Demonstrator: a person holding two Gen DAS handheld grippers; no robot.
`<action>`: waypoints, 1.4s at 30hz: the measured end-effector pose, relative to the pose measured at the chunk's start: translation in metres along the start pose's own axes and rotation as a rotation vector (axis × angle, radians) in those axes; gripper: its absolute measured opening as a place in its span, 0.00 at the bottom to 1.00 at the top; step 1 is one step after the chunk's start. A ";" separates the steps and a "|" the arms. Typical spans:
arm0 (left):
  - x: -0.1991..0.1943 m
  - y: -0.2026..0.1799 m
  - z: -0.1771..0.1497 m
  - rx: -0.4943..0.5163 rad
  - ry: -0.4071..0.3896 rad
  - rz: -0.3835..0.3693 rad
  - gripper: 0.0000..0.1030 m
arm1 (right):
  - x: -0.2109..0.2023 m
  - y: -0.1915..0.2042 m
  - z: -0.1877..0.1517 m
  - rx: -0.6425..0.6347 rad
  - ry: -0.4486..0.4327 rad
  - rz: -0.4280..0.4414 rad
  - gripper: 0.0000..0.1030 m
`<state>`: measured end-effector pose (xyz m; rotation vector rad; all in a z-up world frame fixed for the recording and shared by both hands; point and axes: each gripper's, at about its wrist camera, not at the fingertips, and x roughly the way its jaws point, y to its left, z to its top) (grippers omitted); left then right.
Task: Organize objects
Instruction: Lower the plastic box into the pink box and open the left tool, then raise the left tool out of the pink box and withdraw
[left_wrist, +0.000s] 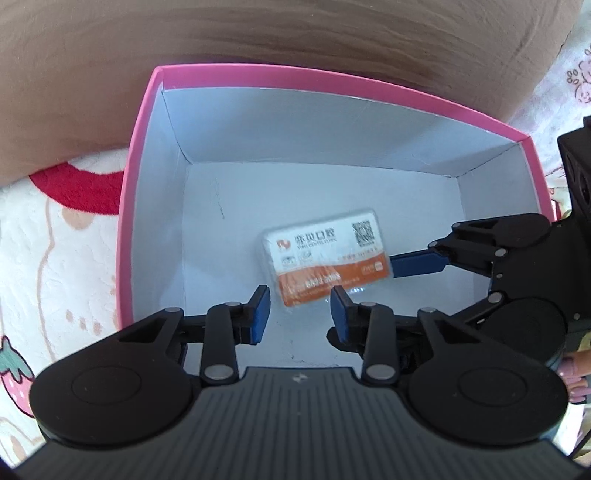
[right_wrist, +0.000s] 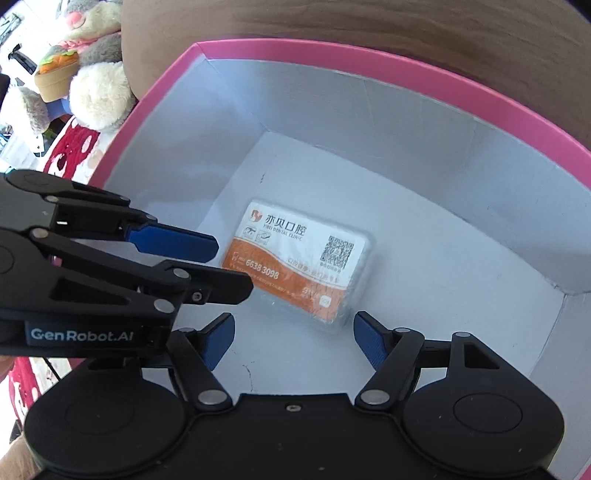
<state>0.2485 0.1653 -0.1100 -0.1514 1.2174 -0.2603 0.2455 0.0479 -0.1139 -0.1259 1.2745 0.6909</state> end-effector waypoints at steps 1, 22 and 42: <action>-0.001 0.000 0.001 0.001 -0.007 0.004 0.33 | -0.001 -0.001 0.000 0.008 -0.004 0.008 0.73; -0.002 0.012 0.004 -0.085 -0.052 -0.015 0.24 | 0.014 -0.003 0.005 0.172 -0.005 0.089 0.44; -0.084 -0.034 -0.036 -0.035 -0.164 0.000 0.25 | -0.112 0.007 -0.072 0.020 -0.283 -0.095 0.46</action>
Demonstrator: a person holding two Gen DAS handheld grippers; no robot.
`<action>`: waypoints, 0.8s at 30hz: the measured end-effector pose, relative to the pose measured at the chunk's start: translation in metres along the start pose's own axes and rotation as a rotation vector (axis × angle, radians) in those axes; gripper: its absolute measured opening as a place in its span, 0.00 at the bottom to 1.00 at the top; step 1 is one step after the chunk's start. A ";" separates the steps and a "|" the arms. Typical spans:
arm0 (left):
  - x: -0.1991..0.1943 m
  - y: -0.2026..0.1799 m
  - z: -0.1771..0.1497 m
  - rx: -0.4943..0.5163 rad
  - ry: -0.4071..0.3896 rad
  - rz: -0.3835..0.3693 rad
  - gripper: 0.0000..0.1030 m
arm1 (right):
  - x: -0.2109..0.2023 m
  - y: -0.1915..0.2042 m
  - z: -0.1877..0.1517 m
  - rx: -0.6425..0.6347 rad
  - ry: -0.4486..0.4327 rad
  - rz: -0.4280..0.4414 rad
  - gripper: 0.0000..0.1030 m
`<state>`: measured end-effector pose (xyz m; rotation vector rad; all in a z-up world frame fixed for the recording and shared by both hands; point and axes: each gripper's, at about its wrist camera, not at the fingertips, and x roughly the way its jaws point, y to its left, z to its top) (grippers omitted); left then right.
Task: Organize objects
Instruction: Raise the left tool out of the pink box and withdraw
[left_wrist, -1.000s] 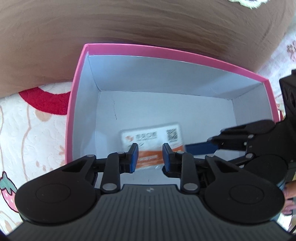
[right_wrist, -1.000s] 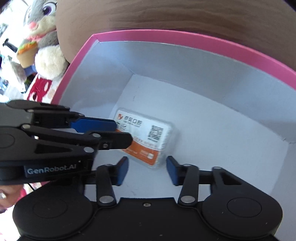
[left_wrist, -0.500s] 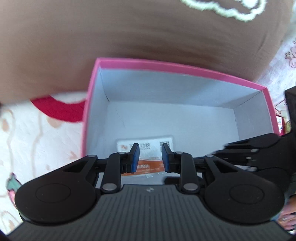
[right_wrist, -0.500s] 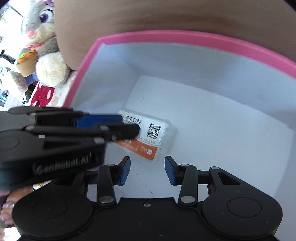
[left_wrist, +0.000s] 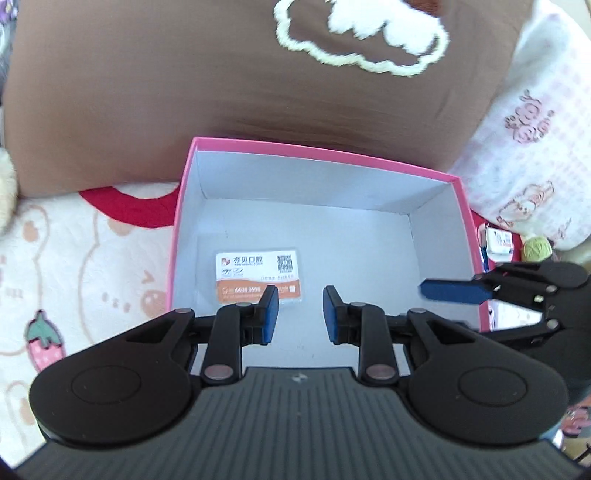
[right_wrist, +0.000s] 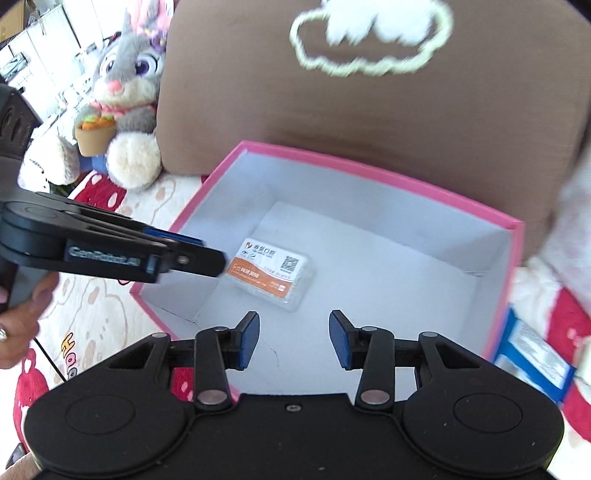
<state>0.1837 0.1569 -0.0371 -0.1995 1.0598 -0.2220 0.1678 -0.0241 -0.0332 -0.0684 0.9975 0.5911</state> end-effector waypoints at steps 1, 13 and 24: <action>-0.005 -0.004 -0.002 0.005 0.002 0.005 0.25 | -0.008 0.002 -0.002 -0.003 -0.004 -0.004 0.46; -0.083 -0.037 -0.037 0.130 -0.030 -0.016 0.25 | -0.089 0.029 -0.023 -0.058 -0.062 -0.077 0.46; -0.118 -0.071 -0.053 0.172 -0.025 -0.066 0.34 | -0.144 0.038 -0.042 -0.074 -0.137 -0.115 0.46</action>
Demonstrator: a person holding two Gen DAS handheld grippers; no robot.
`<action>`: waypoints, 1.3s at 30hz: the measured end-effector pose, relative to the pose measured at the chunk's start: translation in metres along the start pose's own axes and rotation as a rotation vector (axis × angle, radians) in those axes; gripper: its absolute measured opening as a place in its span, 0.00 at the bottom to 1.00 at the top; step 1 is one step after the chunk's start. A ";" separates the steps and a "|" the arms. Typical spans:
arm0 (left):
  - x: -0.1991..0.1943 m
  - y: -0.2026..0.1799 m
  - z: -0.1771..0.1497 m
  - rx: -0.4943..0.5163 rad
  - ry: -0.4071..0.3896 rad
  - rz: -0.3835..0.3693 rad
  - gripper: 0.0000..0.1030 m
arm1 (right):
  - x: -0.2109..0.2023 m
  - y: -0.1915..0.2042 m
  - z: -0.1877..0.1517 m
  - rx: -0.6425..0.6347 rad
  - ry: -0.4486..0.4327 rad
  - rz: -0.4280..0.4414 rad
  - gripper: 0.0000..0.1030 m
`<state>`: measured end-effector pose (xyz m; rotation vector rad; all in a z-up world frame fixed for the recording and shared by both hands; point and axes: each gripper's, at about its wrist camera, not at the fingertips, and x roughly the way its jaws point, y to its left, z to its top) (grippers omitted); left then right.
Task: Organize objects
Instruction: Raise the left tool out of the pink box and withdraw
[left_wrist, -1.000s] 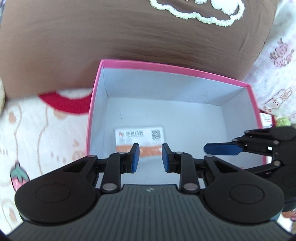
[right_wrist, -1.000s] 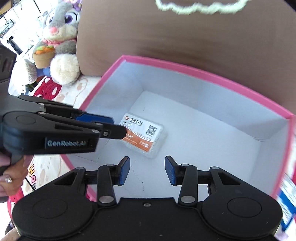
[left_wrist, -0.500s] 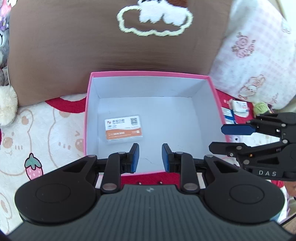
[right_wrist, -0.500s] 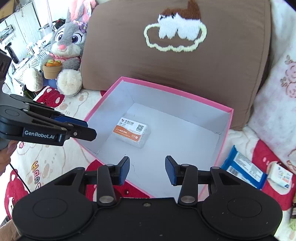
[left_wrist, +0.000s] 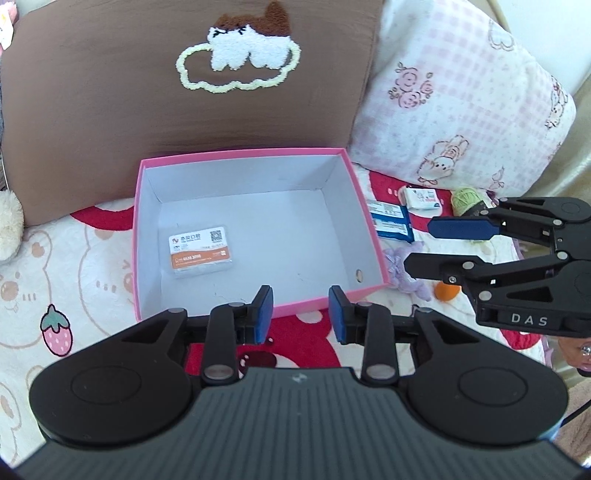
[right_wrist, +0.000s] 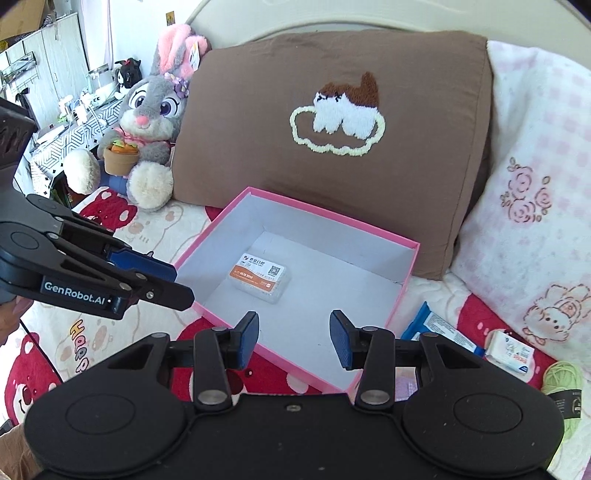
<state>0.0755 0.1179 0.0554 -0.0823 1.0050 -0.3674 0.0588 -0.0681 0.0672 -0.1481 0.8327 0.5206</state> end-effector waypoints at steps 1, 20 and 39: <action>-0.001 -0.003 -0.001 0.003 0.008 -0.005 0.36 | -0.004 0.000 -0.002 0.001 -0.004 -0.003 0.46; -0.019 -0.064 -0.042 0.143 0.101 -0.037 0.47 | -0.085 0.013 -0.066 -0.103 -0.020 -0.028 0.50; 0.020 -0.097 -0.078 0.190 0.154 -0.064 0.65 | -0.074 -0.001 -0.130 -0.152 0.065 -0.046 0.81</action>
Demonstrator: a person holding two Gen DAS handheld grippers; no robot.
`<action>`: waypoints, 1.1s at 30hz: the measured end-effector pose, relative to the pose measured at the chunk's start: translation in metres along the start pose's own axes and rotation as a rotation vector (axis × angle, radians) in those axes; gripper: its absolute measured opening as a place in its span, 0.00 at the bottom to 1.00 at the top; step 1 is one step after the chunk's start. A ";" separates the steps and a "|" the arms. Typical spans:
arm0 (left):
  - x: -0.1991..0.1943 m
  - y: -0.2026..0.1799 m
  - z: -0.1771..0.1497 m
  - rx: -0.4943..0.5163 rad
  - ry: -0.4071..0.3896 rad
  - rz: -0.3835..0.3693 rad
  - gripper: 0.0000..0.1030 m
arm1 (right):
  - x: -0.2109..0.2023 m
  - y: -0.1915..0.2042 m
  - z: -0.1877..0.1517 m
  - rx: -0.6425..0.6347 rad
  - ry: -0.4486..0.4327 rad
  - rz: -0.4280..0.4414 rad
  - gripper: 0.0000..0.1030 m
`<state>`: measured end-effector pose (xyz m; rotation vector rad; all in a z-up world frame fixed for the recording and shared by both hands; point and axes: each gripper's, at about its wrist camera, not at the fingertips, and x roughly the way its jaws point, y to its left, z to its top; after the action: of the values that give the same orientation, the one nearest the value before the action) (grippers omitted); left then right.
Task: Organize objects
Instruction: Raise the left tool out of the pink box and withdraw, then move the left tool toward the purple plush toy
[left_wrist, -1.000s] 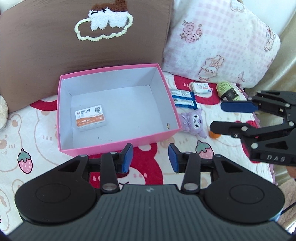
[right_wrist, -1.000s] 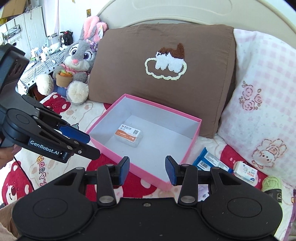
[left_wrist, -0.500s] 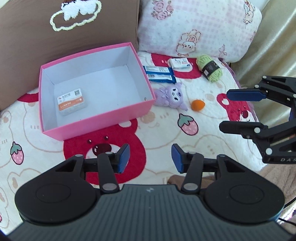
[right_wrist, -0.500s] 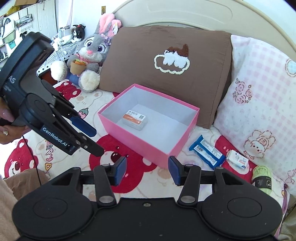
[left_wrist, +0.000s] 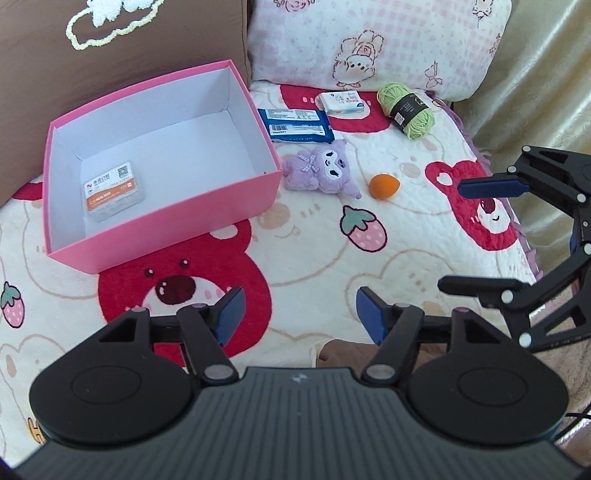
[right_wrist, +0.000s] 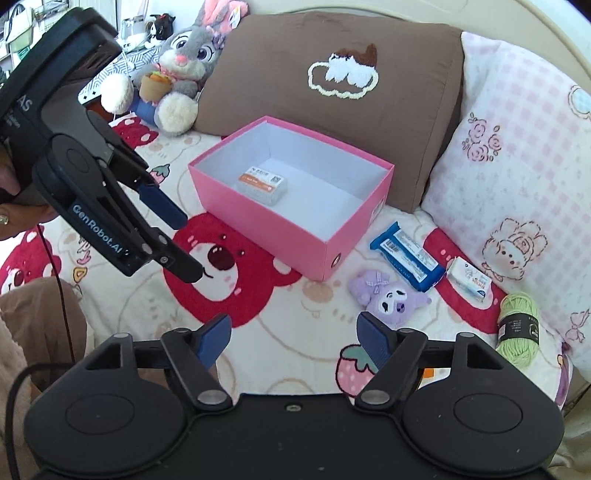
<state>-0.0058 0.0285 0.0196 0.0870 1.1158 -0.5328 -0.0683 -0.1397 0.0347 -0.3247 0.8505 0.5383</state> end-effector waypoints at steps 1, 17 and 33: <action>0.003 -0.001 0.000 0.000 -0.002 -0.006 0.66 | 0.002 -0.001 -0.002 0.004 0.000 0.002 0.81; 0.066 -0.010 0.024 -0.047 -0.073 -0.107 0.74 | 0.040 -0.045 -0.026 0.135 -0.116 0.030 0.81; 0.142 0.005 0.037 -0.155 -0.169 -0.073 0.76 | 0.114 -0.079 -0.049 0.196 -0.114 -0.091 0.81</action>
<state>0.0736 -0.0314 -0.0887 -0.1319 0.9943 -0.5075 0.0074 -0.1913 -0.0802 -0.1508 0.7673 0.3813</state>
